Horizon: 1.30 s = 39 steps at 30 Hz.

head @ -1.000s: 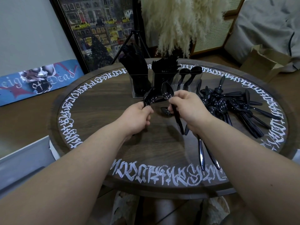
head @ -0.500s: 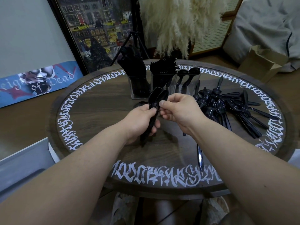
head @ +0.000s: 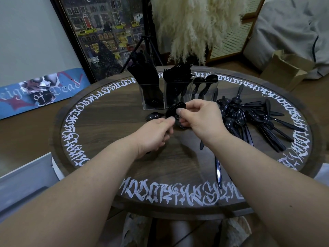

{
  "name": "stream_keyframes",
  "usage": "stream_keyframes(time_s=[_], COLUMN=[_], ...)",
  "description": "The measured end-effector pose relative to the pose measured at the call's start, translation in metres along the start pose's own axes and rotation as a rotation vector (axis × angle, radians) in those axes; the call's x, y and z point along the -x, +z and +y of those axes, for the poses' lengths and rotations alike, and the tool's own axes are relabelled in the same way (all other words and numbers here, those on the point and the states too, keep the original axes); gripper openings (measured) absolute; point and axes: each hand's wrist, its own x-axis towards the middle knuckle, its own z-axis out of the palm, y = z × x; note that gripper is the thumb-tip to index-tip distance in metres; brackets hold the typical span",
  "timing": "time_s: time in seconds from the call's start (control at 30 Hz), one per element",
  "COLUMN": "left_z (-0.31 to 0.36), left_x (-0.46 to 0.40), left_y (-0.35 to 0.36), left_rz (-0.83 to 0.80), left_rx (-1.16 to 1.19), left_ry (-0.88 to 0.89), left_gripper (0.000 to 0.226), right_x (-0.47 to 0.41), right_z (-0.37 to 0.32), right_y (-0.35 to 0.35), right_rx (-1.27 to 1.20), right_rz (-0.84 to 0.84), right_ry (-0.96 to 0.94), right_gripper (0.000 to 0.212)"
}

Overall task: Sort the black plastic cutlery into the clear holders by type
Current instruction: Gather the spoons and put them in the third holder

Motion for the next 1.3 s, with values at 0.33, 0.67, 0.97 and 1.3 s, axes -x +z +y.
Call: stream_keyframes(time_s=[0.33,0.67,0.97,1.3], left_z=[-0.001,0.001,0.002,0.032], left_x=[0.000,0.003,0.001,-0.016], left_y=[-0.008,-0.010,-0.009,0.014], left_rz=[0.110,0.264,0.346,0.490], left_rx=[-0.599,-0.837,-0.828,-0.752], left_ry=[0.145,0.206,0.352,0.565], left_gripper=[0.029,0.026,0.017,0.039], right_x=[-0.003,-0.001,0.000,0.010], right_z=[0.007,0.014,0.002,-0.023], right_y=[-0.001,-0.007,-0.011,-0.062], right_rx=[0.291,0.620,0.225,0.167], right_rz=[-0.026,0.056,0.006,0.164], right_ry=[-0.185,-0.452,-0.173,-0.210], right_gripper=[0.020,0.028,0.031,0.023])
